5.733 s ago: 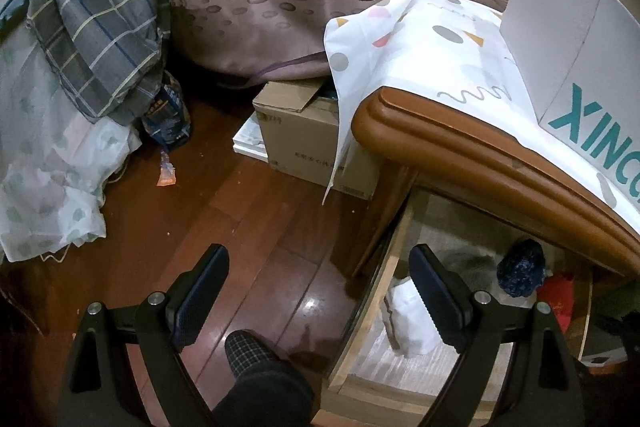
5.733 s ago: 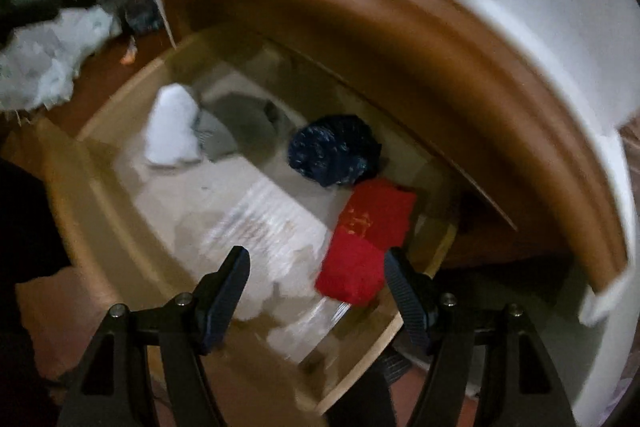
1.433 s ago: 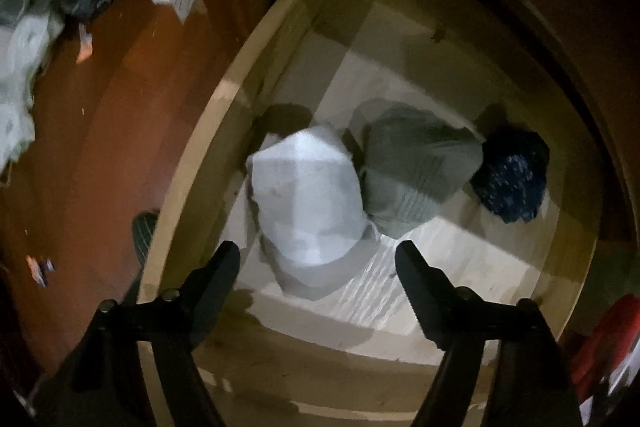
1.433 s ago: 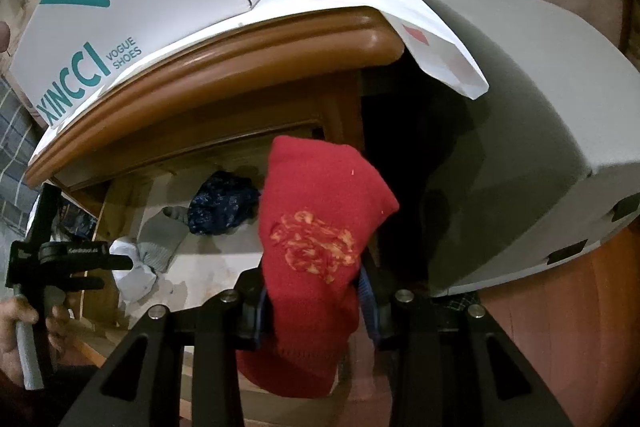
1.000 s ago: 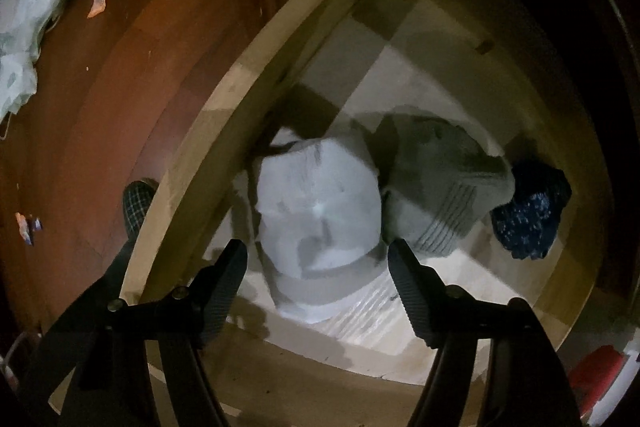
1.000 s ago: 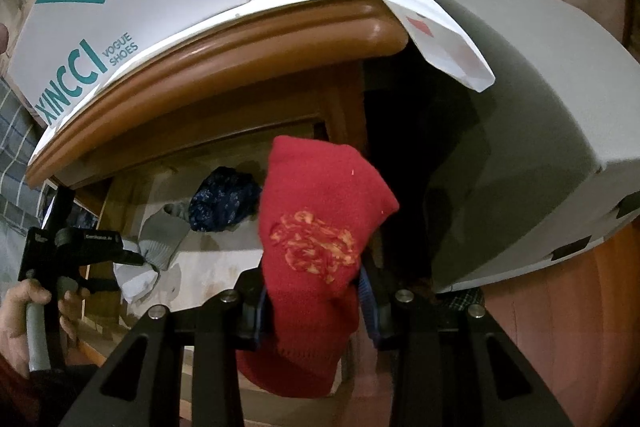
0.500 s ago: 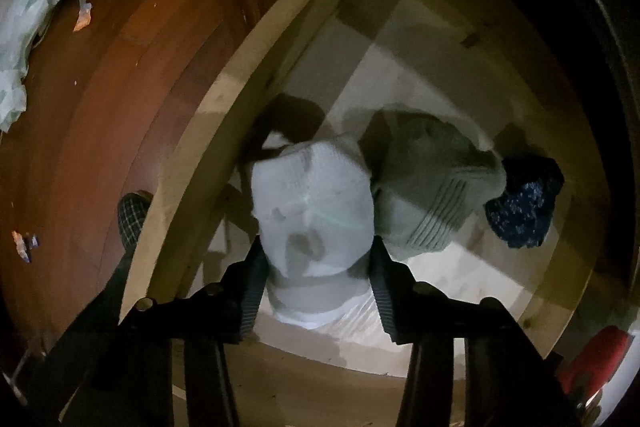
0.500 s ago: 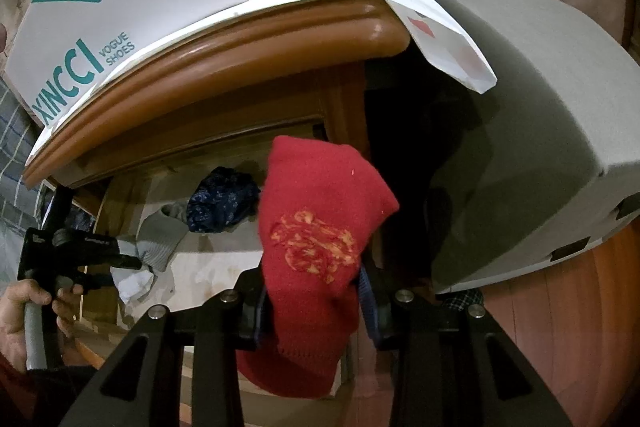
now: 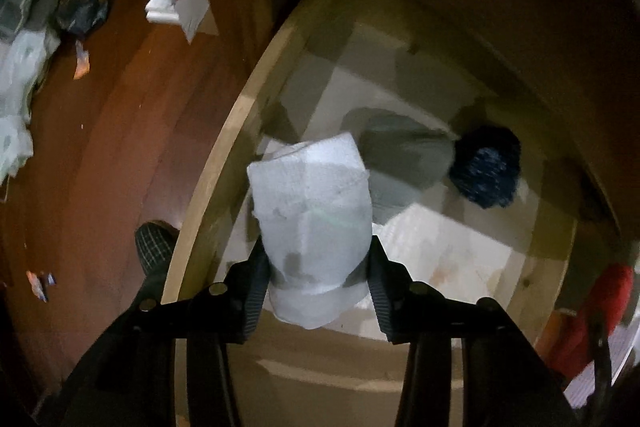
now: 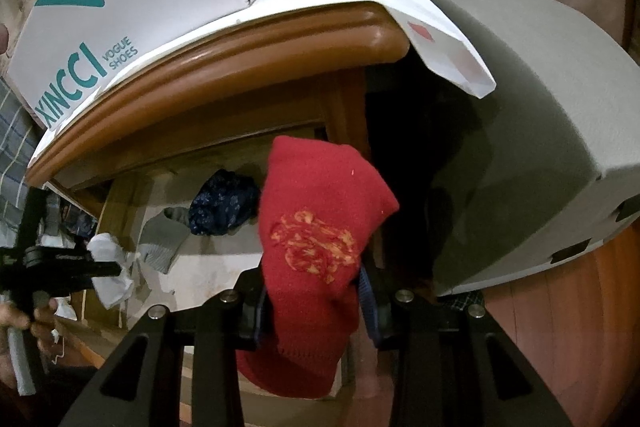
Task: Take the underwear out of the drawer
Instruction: 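Lift the white underwear into the box and open the left tool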
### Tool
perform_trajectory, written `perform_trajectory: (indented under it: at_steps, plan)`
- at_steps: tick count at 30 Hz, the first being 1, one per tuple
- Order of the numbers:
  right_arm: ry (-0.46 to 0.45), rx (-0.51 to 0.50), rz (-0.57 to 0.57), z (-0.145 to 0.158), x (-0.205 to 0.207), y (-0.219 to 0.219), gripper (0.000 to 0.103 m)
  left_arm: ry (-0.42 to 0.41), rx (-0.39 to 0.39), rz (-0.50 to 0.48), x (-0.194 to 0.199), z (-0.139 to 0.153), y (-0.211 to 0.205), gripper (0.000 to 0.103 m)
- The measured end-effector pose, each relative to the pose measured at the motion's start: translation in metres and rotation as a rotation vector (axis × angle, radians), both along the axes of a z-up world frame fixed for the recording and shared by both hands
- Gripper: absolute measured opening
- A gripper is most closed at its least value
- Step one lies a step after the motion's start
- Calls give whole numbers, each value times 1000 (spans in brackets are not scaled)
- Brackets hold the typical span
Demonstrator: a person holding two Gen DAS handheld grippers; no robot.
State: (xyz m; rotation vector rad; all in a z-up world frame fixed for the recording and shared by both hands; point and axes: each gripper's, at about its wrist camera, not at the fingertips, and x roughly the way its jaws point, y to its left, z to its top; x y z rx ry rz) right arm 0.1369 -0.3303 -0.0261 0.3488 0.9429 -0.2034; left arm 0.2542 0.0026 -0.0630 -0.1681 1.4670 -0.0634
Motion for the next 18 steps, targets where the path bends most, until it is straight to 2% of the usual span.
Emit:
perform_trajectory:
  at_steps: [10,14,18]
  plan:
    - [17,-14,-4,-4,3,3,37,-198,28,-191,-39,61,-12,42]
    - [18,-13,4,-4,5,3,37,-264,64,-261,-50,84,-13,42]
    - [15,-29,6,-2,4,4,37,-321,72,-302,-61,111,-11,42]
